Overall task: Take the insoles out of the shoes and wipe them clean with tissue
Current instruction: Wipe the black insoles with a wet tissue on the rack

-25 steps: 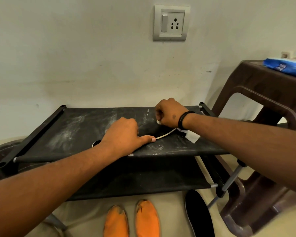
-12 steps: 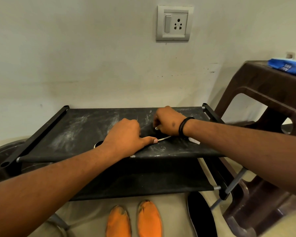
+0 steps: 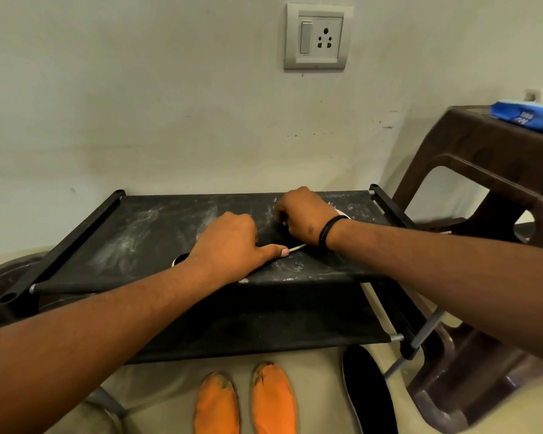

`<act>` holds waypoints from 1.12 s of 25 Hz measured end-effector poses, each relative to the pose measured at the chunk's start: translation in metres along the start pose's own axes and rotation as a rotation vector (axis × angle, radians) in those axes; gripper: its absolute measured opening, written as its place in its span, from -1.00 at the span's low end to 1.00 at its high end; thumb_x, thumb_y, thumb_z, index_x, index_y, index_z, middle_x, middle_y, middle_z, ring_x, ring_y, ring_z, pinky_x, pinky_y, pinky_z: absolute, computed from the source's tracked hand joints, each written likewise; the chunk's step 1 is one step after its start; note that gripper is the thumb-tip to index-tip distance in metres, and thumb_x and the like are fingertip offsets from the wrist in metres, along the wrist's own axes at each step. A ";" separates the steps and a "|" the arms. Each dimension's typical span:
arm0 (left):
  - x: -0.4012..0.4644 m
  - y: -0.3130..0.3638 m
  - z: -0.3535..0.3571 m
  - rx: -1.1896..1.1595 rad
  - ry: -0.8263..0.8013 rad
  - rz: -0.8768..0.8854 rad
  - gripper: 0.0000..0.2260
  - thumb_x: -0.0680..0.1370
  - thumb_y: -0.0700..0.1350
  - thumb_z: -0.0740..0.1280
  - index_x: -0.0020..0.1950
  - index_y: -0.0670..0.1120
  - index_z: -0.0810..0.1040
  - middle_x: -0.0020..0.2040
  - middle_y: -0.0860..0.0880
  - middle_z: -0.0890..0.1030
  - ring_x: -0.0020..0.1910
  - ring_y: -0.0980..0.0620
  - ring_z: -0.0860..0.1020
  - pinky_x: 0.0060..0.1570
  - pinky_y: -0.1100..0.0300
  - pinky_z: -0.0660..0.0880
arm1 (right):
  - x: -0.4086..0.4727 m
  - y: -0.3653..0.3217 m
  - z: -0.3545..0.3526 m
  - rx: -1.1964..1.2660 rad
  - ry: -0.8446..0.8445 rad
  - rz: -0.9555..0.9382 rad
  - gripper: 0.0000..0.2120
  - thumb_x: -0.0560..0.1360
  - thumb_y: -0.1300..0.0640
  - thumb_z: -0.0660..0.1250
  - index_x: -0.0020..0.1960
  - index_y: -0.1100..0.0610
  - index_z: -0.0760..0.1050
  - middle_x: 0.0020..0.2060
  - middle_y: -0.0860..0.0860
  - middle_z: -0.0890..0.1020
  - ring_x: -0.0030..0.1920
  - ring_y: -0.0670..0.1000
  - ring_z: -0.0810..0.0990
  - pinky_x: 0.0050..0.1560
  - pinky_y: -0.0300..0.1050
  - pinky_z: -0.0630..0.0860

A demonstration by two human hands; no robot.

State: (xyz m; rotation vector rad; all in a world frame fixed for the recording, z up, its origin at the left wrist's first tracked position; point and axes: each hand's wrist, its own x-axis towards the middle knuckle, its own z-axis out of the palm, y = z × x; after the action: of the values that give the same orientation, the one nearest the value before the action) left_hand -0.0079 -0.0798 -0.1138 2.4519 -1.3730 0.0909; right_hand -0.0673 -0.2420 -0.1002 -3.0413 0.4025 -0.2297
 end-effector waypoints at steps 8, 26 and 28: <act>0.000 0.000 0.001 0.010 0.009 -0.008 -0.38 0.42 0.42 0.36 -0.41 -0.16 0.54 -0.56 -0.02 0.42 -0.51 0.03 0.44 -0.35 0.01 0.55 | 0.006 0.002 0.001 0.246 0.162 0.086 -0.75 0.36 0.41 0.27 -0.09 0.10 0.41 -0.24 0.08 0.57 -0.21 0.13 0.61 -0.12 0.09 0.63; 0.006 0.004 -0.026 0.200 -0.102 -0.193 -0.37 0.25 0.55 0.36 -0.05 0.03 0.57 -0.11 0.04 0.62 -0.12 -0.01 0.59 -0.12 0.07 0.56 | 0.006 0.022 -0.027 0.721 0.076 0.235 -0.75 0.40 0.32 0.46 -0.05 0.07 0.49 -0.17 0.13 0.70 -0.13 0.08 0.69 0.02 0.07 0.63; 0.011 -0.007 -0.035 0.033 -0.209 -0.211 -0.38 0.27 0.38 0.53 0.18 0.05 0.60 0.06 0.03 0.64 0.07 -0.05 0.61 0.10 -0.02 0.57 | -0.004 0.032 -0.031 0.767 0.046 0.264 -0.78 0.48 0.37 0.36 -0.02 0.09 0.47 -0.10 0.21 0.66 -0.17 0.14 0.68 0.01 0.18 0.64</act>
State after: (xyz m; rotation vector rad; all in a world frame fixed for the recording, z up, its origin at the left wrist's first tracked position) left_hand 0.0076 -0.0743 -0.0806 2.6797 -1.1883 -0.1997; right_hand -0.0840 -0.2730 -0.0727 -2.2136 0.5555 -0.3410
